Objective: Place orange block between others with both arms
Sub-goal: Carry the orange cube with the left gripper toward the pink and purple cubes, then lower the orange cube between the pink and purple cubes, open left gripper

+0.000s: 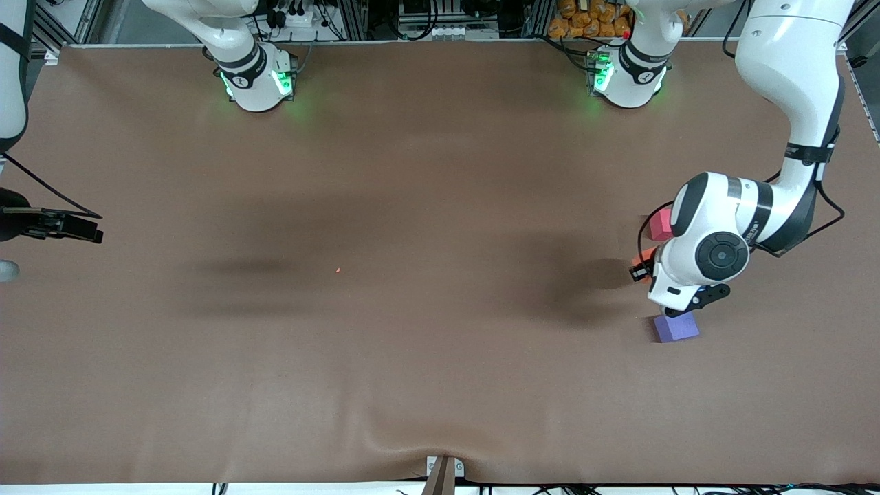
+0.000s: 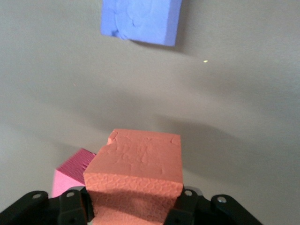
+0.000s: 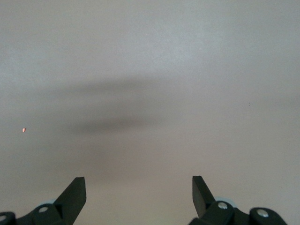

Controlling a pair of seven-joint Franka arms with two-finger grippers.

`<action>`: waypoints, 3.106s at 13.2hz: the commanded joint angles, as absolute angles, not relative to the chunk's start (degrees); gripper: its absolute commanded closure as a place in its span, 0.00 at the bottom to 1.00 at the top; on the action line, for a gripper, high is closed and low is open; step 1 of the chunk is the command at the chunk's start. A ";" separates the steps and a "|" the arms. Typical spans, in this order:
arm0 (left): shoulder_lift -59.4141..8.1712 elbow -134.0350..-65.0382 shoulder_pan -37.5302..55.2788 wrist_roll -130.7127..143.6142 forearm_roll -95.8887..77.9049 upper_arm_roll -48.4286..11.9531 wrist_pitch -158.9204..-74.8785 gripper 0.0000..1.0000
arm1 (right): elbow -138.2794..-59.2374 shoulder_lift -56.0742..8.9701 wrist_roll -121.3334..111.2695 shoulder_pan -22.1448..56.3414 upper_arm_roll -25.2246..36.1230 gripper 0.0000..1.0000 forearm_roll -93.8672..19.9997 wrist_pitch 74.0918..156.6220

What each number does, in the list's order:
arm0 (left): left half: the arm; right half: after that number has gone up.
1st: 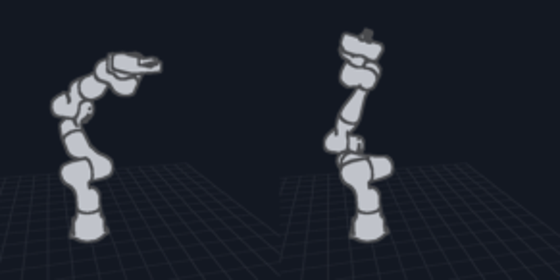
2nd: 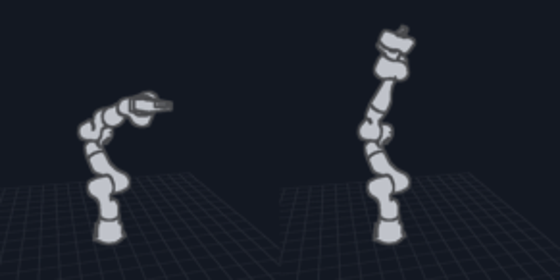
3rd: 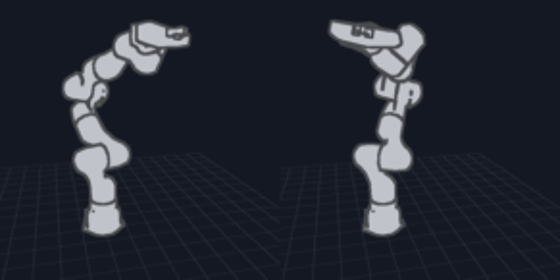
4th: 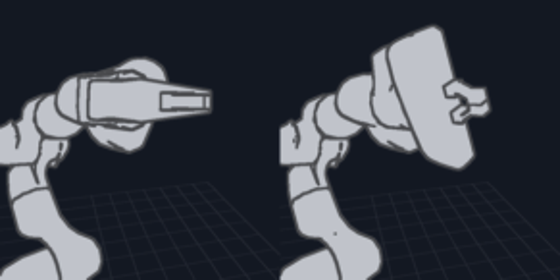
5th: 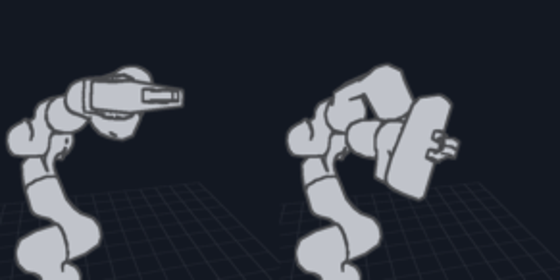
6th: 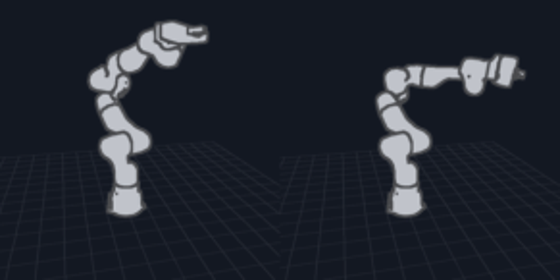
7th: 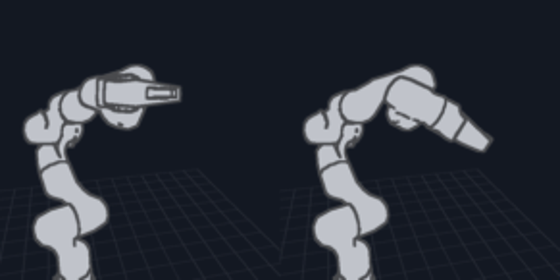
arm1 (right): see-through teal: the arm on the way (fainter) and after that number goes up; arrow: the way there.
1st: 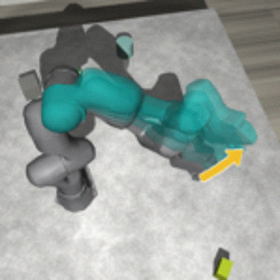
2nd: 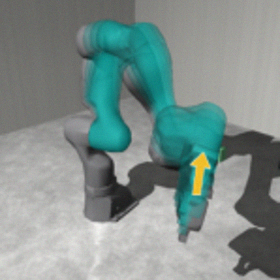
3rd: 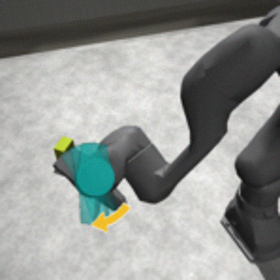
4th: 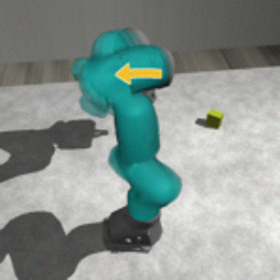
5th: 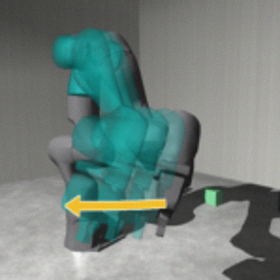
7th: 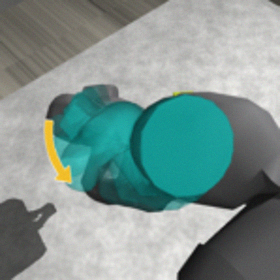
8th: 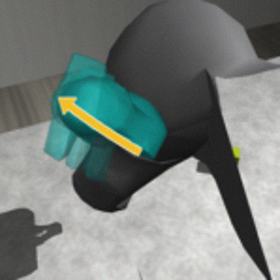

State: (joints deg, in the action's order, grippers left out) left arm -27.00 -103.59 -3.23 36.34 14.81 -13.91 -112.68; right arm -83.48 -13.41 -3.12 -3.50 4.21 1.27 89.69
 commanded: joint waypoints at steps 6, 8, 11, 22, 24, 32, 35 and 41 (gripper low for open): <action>-28.92 -104.24 -10.72 15.04 16.79 -14.85 -118.12 1.00 | -83.50 -12.30 -4.30 -3.60 3.87 0.00 2.37 92.19; -29.18 -104.85 -11.16 14.24 16.79 -14.85 -118.47 1.00 | -83.76 -12.39 -4.31 -3.60 3.87 0.00 2.29 94.03; -29.88 -105.12 -11.95 11.53 16.79 -14.85 -118.65 1.00 | -85.16 -12.57 -3.78 -3.69 3.87 0.00 2.20 94.13; -33.31 -104.59 -11.60 11.51 17.14 -14.59 -119.97 1.00 | -81.57 -11.87 -2.21 -3.08 3.95 0.00 -3.15 85.63; -34.27 -104.07 -11.78 11.60 16.96 -14.50 -119.97 1.00 | -80.07 -11.60 -0.88 -2.99 3.87 0.00 -3.52 83.50; -35.86 -102.92 -12.83 11.51 17.92 -14.41 -120.23 1.00 | -80.33 -8.70 -1.05 -0.35 3.78 0.00 -1.06 83.50; -36.03 -102.75 -13.01 11.51 18.19 -14.41 -120.76 0.78 | -82.25 -6.95 -0.97 -0.53 3.87 0.00 -1.14 83.58; -31.05 -103.09 -13.01 11.51 18.02 -14.59 -119.71 0.00 | -88.94 -0.88 -0.97 -0.35 3.87 0.00 -1.14 84.81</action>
State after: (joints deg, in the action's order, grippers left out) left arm -34.62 -102.94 -12.51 10.75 16.67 -13.96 -120.73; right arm -84.85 -4.15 -1.84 -0.73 3.81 -1.87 83.79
